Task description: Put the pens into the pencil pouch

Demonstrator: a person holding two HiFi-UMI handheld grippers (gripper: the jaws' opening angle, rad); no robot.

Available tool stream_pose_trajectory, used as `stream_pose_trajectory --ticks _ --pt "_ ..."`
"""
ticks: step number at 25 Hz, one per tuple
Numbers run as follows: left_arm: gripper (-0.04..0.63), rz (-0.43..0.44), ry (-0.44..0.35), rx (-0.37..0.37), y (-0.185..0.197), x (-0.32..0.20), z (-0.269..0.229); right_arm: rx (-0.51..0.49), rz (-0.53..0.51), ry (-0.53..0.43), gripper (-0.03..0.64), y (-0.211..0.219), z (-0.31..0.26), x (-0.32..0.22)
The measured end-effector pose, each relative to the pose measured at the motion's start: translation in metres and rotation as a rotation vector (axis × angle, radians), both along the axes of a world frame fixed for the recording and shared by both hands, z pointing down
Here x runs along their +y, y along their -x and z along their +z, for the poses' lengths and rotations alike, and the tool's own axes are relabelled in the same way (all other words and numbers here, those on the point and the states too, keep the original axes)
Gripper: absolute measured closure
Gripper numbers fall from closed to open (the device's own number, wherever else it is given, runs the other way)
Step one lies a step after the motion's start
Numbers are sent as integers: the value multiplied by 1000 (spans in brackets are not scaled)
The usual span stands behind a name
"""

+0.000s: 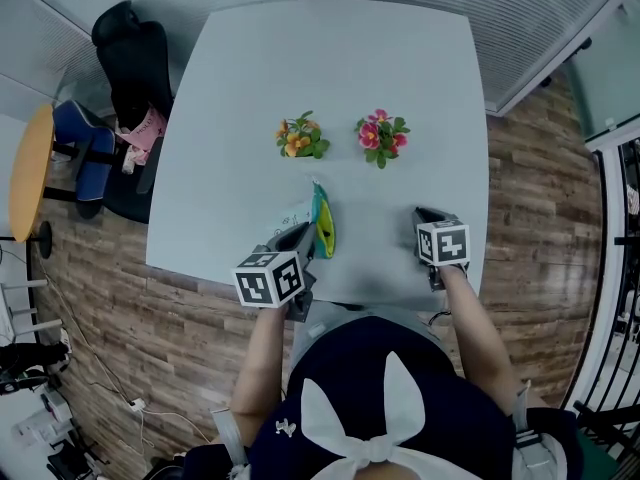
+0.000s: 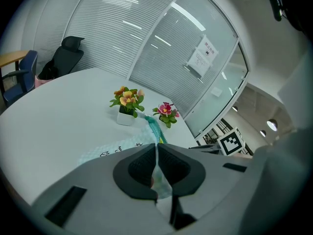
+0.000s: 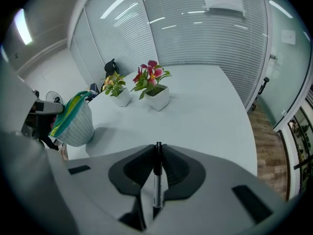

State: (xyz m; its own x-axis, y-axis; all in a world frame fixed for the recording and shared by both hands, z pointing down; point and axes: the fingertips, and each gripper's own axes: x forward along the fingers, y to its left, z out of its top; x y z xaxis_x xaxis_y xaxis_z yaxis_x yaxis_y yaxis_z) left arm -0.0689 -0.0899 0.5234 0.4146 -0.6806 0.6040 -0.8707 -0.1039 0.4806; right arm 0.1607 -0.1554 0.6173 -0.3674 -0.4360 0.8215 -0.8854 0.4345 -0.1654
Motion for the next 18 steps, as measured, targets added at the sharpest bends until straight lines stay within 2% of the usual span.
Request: stream_pose_trajectory --ticks 5,18 --pt "563 0 -5 0 1 0 0 -25 -23 -55 561 3 -19 2" --pt "563 -3 -9 2 4 2 -2 -127 1 -195 563 4 -83 -1"
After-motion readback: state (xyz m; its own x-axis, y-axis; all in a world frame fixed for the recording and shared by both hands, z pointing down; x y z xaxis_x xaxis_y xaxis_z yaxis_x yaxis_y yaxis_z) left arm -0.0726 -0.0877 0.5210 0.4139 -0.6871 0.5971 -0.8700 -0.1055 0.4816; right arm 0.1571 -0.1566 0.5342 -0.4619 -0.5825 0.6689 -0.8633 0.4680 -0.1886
